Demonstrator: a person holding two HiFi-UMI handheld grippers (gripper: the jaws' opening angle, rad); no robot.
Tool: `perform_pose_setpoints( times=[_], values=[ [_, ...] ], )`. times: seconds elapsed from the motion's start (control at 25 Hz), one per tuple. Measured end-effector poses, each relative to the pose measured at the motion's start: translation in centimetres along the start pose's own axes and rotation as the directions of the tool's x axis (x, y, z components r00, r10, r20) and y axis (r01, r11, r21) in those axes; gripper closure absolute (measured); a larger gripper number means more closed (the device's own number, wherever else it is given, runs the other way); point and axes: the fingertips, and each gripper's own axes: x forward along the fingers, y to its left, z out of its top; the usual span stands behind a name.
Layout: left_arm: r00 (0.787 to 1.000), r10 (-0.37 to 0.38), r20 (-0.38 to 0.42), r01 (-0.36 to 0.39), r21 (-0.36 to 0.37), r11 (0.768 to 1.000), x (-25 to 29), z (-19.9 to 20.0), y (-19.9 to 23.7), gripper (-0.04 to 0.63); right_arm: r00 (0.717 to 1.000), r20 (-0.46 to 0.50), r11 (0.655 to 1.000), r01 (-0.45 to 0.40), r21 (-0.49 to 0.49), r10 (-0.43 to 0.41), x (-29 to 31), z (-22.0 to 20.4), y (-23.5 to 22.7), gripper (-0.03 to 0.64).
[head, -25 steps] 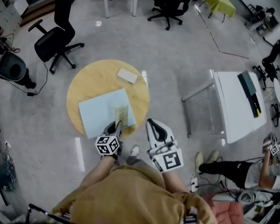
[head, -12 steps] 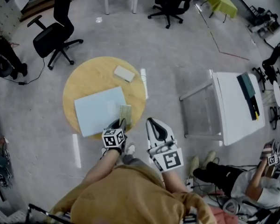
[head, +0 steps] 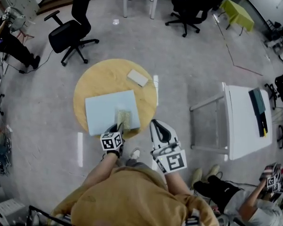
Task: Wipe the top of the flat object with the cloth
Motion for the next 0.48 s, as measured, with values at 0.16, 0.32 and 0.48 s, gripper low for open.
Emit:
perform_pose_setpoints(
  times=[0.16,0.32,0.48],
  values=[
    [0.998,0.059,0.016,-0.058,-0.023,0.998,-1.9,-0.2,3.1,0.532,0.999,-0.005,0.999,-0.053,-0.001,0.053,1.1,-0.5,1.2,0.617],
    [0.993,0.118,0.032,-0.116,-0.058,0.992,-4.7,-0.4,7.0,0.532,0.996,0.008,0.996,-0.086,0.013,0.086,2.4,-0.2,2.7,0.617],
    [0.976,0.205,0.067,-0.197,-0.119,0.973,-7.9,0.0,11.6,0.532,0.992,0.006,0.992,-0.128,0.009,0.128,3.6,-0.2,3.9,0.617]
  ],
)
